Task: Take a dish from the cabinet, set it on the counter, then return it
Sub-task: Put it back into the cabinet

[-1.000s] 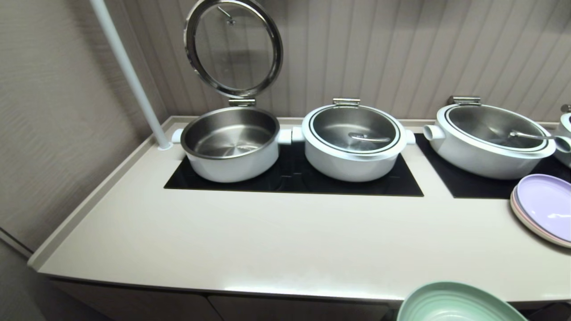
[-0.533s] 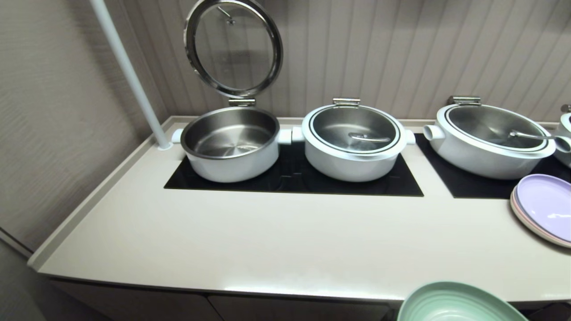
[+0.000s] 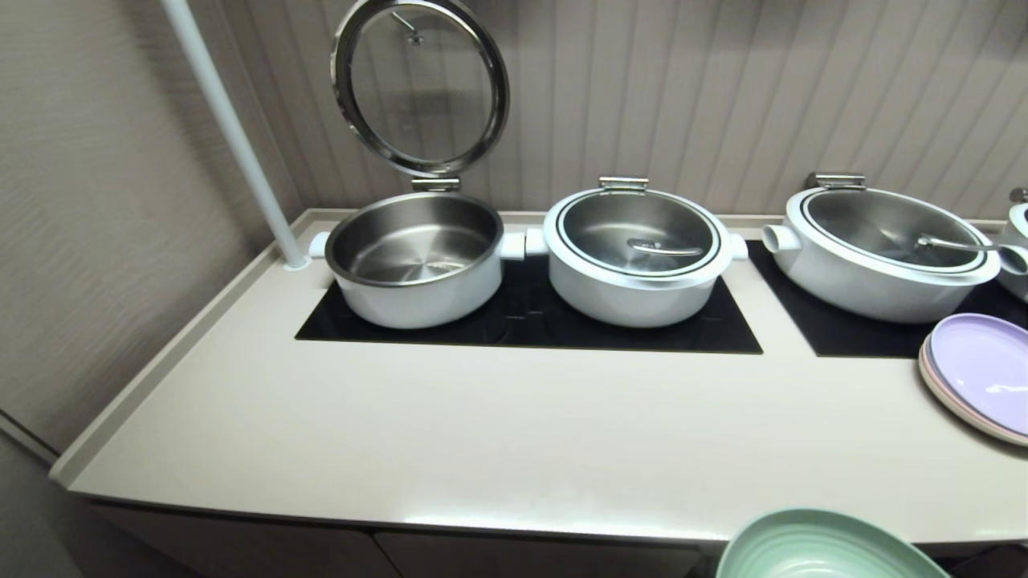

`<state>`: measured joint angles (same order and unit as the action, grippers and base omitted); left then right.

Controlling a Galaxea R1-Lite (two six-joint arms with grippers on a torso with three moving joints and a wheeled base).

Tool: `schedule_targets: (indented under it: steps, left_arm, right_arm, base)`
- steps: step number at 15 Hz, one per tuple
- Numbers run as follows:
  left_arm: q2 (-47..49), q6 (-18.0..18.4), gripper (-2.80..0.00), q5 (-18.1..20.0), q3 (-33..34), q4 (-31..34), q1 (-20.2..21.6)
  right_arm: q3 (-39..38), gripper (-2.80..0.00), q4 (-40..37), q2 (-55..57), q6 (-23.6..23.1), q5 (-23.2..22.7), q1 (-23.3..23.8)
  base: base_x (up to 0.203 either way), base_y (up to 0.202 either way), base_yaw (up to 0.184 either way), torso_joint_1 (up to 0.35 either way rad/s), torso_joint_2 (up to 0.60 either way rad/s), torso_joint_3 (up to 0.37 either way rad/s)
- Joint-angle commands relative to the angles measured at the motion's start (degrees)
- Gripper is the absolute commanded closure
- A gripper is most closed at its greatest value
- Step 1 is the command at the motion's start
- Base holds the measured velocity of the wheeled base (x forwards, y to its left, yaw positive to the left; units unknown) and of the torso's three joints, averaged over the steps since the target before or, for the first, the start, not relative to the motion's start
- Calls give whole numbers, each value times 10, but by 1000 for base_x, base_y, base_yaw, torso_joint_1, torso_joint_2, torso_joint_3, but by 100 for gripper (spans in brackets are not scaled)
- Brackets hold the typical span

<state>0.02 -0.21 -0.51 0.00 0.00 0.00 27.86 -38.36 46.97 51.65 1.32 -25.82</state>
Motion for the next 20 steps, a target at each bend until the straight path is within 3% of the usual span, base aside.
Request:
schedule_targets:
  steps: [1, 20]
  left_arm:
    - [0, -1, 0, 0, 0, 0, 0]
    - [0, -1, 0, -1, 0, 0, 0]
  right_arm:
    - [0, 0, -2, 2, 3, 1, 0]
    - [1, 0, -2, 5, 3, 2, 0]
  base:
    - [0, 0, 0, 0, 0, 0]
    - [0, 0, 0, 0, 0, 0]
